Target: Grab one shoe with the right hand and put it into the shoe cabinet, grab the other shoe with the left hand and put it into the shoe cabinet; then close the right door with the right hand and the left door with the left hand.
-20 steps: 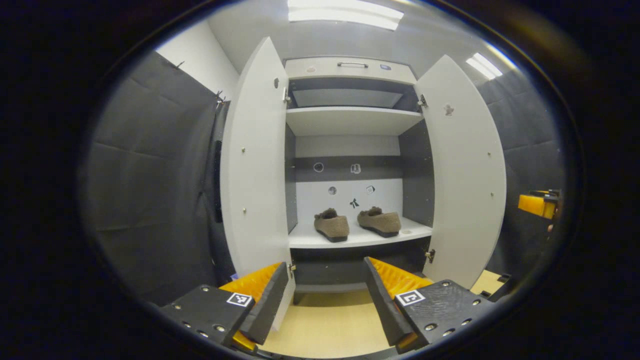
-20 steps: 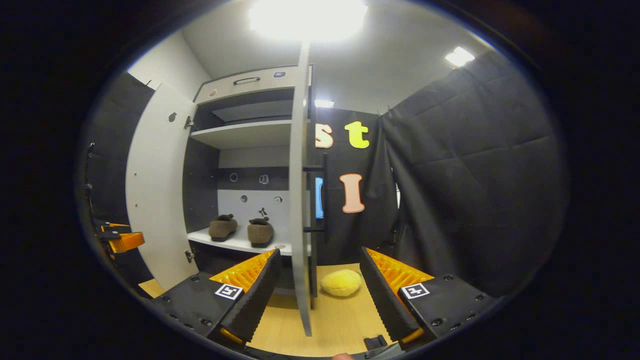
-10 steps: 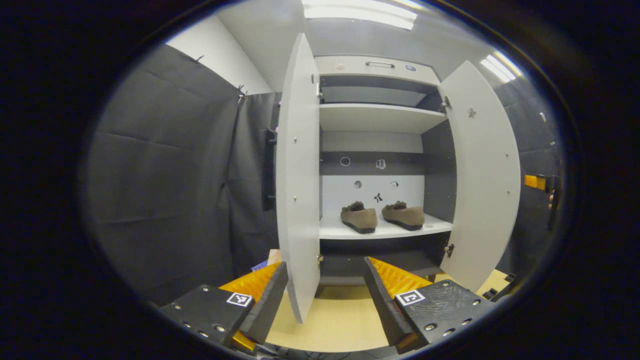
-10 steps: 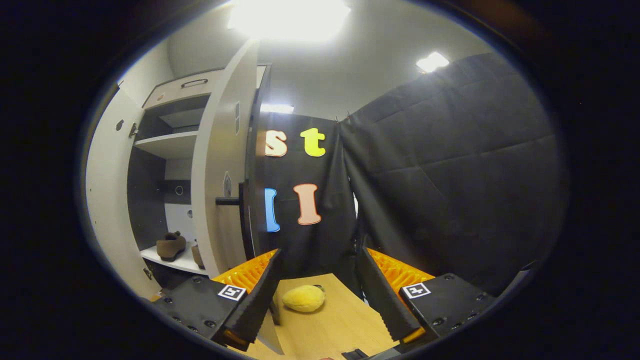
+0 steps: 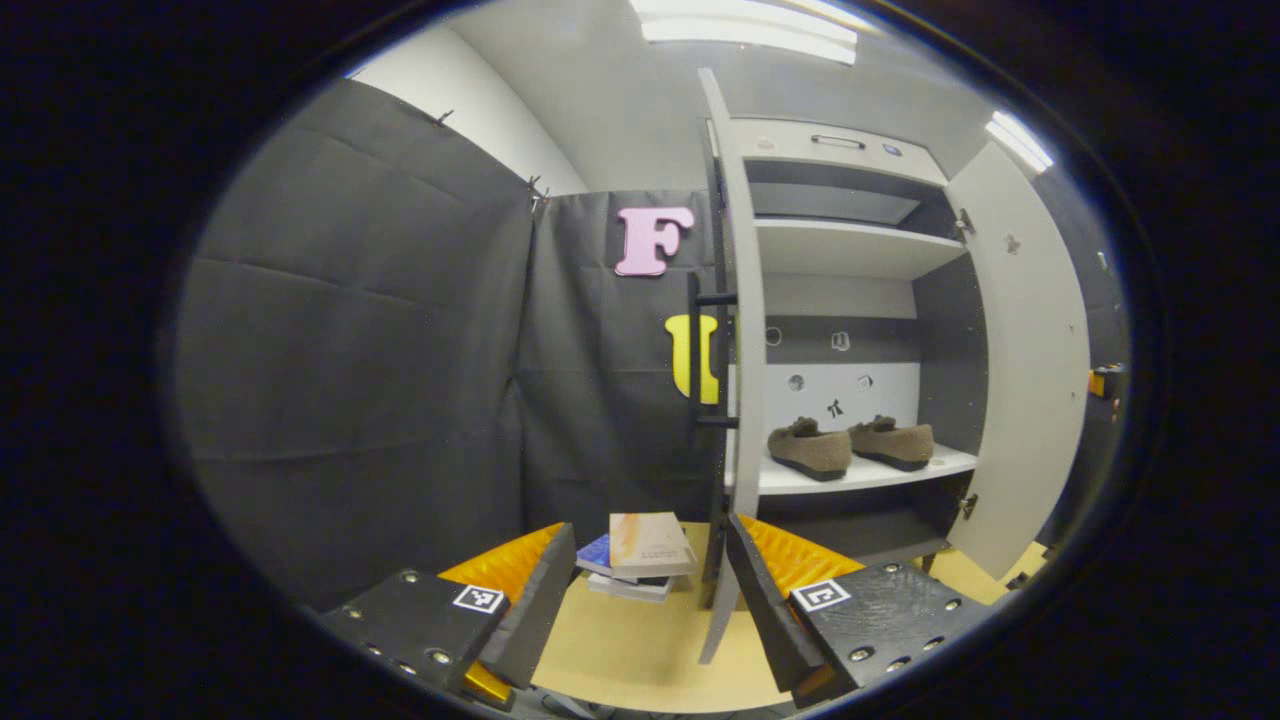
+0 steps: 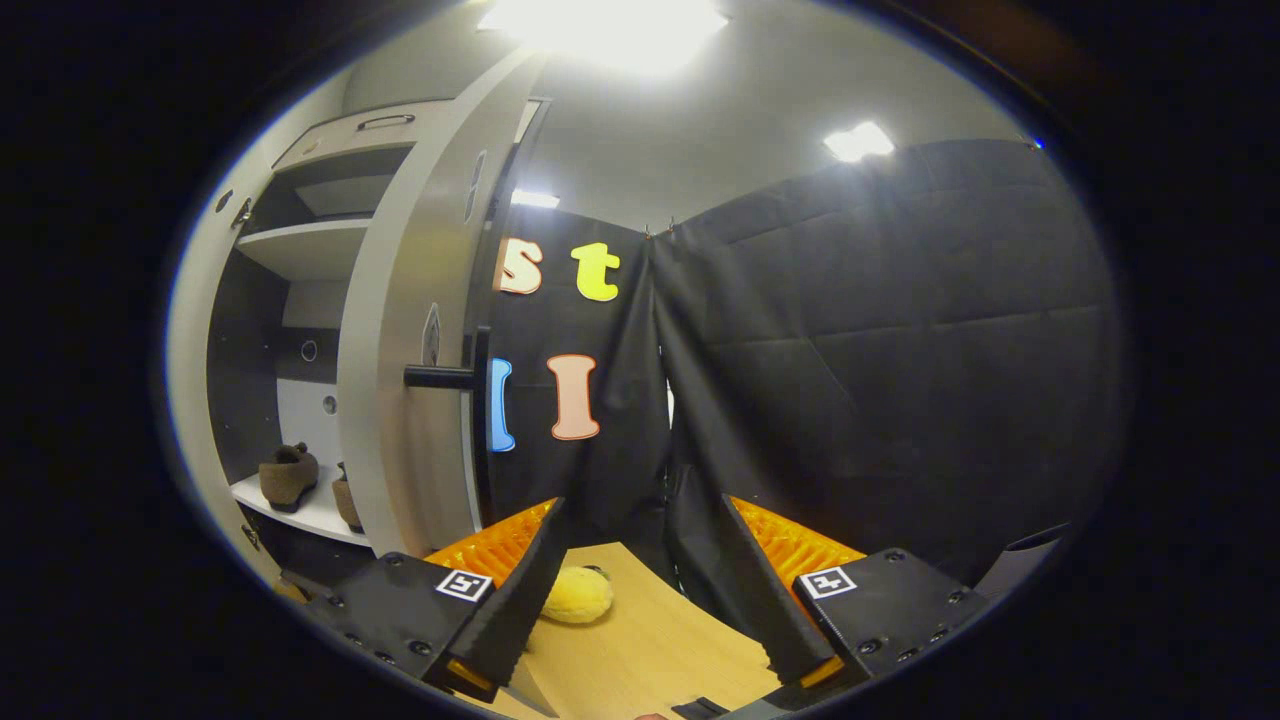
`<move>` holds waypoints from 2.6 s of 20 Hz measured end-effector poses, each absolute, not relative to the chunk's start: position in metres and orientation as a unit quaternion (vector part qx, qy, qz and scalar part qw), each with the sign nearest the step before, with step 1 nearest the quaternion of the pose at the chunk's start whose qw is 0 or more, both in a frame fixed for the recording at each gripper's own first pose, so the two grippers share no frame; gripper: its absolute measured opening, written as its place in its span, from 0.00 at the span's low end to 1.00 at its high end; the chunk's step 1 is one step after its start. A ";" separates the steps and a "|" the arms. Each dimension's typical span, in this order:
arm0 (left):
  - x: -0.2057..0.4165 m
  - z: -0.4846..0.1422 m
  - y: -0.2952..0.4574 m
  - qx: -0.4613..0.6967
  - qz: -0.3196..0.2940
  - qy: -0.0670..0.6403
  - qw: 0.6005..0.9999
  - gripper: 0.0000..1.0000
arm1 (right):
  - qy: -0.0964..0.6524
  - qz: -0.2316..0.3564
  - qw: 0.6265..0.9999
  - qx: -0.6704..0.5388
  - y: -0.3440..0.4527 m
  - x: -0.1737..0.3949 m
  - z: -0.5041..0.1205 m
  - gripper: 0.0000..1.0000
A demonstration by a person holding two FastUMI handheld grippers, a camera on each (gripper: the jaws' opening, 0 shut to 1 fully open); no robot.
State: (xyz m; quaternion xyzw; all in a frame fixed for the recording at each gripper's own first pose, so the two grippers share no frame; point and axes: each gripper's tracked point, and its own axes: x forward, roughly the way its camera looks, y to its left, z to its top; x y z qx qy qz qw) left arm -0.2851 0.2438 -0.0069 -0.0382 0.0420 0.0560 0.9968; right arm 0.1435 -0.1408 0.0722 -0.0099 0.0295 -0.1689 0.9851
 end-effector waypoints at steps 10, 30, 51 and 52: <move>-0.241 -0.009 0.262 -0.042 0.029 0.038 0.998 0.94 | 0.014 -0.147 0.989 -0.005 -0.081 0.134 0.076 0.95; -0.250 -0.021 0.328 -0.045 0.037 0.040 0.998 0.88 | 0.017 -0.062 0.998 0.021 0.045 0.179 0.066 0.92; -0.179 0.044 0.289 -0.120 0.034 -0.011 0.992 0.87 | 0.043 -0.079 0.996 -0.022 -0.027 0.158 0.027 0.96; -0.181 0.047 0.287 -0.117 0.041 -0.013 0.992 0.87 | 0.044 -0.075 0.996 -0.021 -0.033 0.161 0.026 0.92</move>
